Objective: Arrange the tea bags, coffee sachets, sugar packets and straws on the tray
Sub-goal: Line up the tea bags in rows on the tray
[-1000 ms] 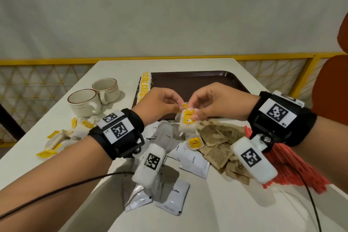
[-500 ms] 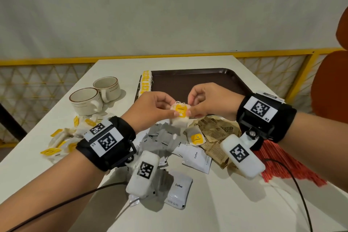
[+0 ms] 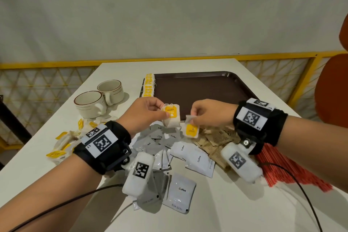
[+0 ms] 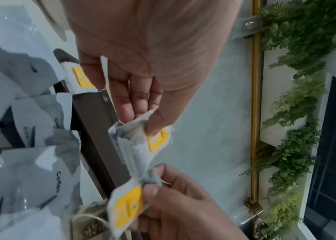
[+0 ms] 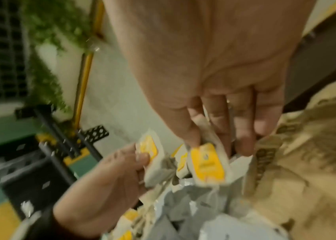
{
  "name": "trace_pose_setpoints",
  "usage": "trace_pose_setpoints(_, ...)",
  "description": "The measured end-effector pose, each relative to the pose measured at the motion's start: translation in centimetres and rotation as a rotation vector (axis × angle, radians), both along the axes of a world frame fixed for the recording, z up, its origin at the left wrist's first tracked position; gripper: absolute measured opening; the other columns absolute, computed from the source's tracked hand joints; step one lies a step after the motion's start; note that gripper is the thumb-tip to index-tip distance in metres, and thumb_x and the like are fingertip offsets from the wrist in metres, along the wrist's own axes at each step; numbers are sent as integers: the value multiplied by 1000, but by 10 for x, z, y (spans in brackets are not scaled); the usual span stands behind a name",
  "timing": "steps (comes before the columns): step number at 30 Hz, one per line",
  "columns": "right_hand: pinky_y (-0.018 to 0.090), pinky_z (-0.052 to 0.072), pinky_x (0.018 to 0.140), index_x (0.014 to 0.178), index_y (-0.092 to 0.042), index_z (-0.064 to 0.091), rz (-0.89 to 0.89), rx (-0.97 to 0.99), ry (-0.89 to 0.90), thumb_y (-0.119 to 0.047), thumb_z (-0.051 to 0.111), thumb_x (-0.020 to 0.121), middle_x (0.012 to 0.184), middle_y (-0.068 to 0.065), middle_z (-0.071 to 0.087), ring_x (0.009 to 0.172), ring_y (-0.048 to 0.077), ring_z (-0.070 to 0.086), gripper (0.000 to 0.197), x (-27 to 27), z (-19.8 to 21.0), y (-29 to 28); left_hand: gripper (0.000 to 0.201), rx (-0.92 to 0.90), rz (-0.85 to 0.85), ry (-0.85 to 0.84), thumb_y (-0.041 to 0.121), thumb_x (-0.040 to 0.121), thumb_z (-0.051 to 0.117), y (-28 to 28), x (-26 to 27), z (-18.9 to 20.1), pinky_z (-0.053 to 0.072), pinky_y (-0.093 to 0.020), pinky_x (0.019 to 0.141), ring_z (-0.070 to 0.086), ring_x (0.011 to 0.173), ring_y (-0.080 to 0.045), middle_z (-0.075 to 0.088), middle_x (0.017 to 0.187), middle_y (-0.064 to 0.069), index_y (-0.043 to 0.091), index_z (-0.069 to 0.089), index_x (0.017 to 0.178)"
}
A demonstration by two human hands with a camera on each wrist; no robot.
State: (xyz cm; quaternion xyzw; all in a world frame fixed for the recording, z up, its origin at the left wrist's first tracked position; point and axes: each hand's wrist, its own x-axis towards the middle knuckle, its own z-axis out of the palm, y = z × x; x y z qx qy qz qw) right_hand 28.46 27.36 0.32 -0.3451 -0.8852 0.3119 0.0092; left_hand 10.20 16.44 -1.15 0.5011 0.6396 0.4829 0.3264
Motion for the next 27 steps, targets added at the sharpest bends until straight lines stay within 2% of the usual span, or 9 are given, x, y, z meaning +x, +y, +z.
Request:
trace_pose_setpoints(3, 30, 57, 66, 92, -12, 48, -200, -542, 352, -7, 55, 95, 94, 16, 65, 77, 22, 68, 9, 4, 1, 1, 18, -6, 20, -7, 1, 79, 72, 1, -8, 1, 47, -14, 58, 59, 56, -5, 65, 66, -2, 11, 59, 72)
trace_pose_setpoints(6, 38, 60, 72, 97, -12, 46, -233, -662, 439, 4, 60, 89, 98, 17, 63, 85, 31, 70, 22, 3, 4, 6, 19, -14, 63, 30, 1, 80, 71, 8, -18, 6, 44, -17, 55, 58, 54, -6, 65, 67, -3, 14, 57, 73)
trace_pose_setpoints(9, 33, 59, 60, 98, -14, 44, -266, -574, 432, 9, 65, 83, 89, 16, 61, 74, 28, 67, 35, -6, 13, 21, 18, 5, 130, 94, -1, 82, 66, 27, -36, 19, 43, -24, 60, 57, 52, -5, 62, 71, -3, 14, 58, 85)
trace_pose_setpoints(11, 28, 57, 56, 96, -13, 45, -285, -472, 444, 9, 66, 82, 83, 16, 60, 67, 23, 63, 33, -16, 23, 33, 16, 8, 174, 184, -1, 83, 64, 45, -52, 32, 44, -18, 56, 57, 57, -8, 62, 76, -5, 11, 60, 93)
trace_pose_setpoints(13, 27, 54, 57, 89, -11, 52, -259, -338, 426, 6, 66, 83, 76, 11, 59, 63, 18, 60, 23, -28, 32, 47, 11, -23, 167, 264, -1, 83, 64, 63, -69, 44, 45, -16, 54, 58, 67, -16, 62, 80, -9, 8, 62, 90)
trace_pose_setpoints(16, 37, 55, 68, 83, -11, 60, -177, -125, 394, 5, 65, 83, 75, 9, 60, 71, 22, 59, 17, -50, 43, 70, 9, -130, 118, 381, 3, 82, 66, 92, -90, 55, 48, -25, 63, 62, 76, -20, 64, 82, -11, 10, 61, 81)
trace_pose_setpoints(18, 37, 56, 74, 90, -10, 65, -90, -24, 339, 0, 65, 85, 81, 6, 62, 79, 21, 60, 11, -65, 49, 86, 8, -181, 100, 449, 6, 83, 67, 112, -100, 58, 51, -26, 66, 62, 73, -17, 64, 80, -8, 11, 61, 81)
trace_pose_setpoints(22, 32, 58, 71, 95, -7, 67, 82, -82, 218, -6, 64, 89, 85, 2, 62, 80, 17, 62, 7, -98, 56, 114, 10, -246, 67, 582, 10, 83, 68, 152, -116, 61, 52, -25, 68, 61, 64, -10, 64, 74, -2, 10, 63, 92)
trace_pose_setpoints(27, 46, 58, 73, 79, -17, 57, 5, -9, 203, -9, 59, 92, 87, 8, 59, 81, 24, 61, 16, -144, 48, 150, 15, -296, 24, 594, 9, 84, 68, 204, -135, 49, 51, -20, 59, 57, 43, 6, 64, 69, 0, 9, 63, 99)
